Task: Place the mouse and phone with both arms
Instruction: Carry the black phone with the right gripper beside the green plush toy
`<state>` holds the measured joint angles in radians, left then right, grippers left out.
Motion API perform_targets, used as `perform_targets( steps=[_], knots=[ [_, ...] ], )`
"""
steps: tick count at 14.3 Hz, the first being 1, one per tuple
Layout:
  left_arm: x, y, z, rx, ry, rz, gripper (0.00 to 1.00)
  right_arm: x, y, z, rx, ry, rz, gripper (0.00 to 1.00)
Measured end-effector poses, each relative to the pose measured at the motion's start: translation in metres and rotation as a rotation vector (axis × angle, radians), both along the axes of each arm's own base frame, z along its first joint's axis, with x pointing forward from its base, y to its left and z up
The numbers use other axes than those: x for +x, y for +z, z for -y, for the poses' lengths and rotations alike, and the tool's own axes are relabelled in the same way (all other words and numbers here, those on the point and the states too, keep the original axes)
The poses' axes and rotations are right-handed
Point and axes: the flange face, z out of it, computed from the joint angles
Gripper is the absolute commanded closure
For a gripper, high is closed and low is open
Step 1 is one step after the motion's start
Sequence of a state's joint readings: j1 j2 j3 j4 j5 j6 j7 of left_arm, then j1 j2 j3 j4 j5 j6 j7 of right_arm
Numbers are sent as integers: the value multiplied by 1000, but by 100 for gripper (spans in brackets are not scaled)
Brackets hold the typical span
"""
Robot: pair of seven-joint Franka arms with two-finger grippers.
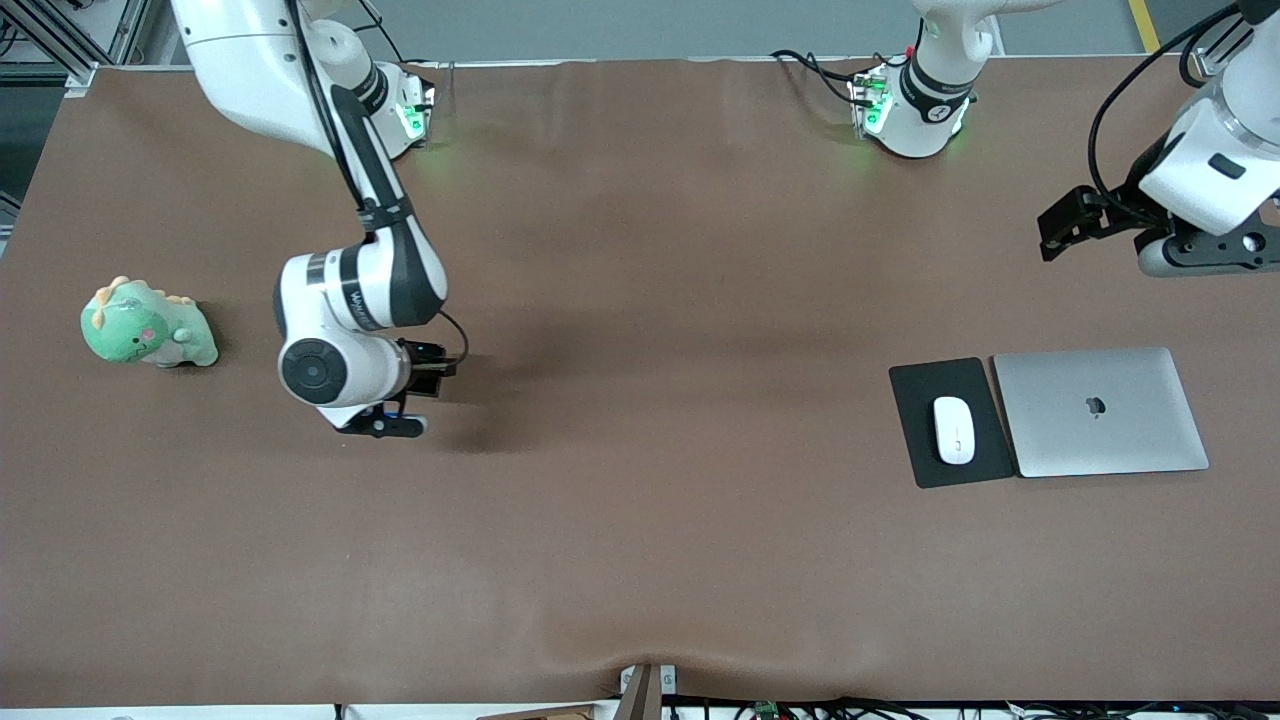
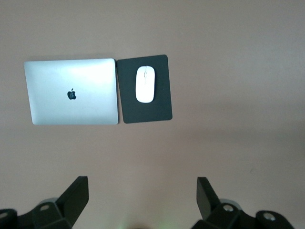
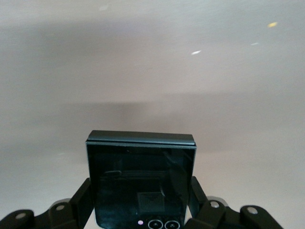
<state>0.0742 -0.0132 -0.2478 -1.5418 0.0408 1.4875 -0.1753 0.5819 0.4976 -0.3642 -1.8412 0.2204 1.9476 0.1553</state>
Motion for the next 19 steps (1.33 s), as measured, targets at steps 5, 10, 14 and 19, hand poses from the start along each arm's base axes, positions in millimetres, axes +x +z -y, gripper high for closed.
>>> perform_targets(
  steps=[5,10,14,19],
  knots=[
    [-3,2,-8,2,14,-7,0,-19,-22,103,17,57,37,100],
    [-2,1,-10,2,17,-11,0,-41,-43,179,25,91,56,100],
    [-4,-1,-12,4,21,-28,0,-61,-58,241,28,69,82,100],
    [-5,-1,-15,6,28,-36,0,-73,-69,243,35,66,56,100]
  ],
)
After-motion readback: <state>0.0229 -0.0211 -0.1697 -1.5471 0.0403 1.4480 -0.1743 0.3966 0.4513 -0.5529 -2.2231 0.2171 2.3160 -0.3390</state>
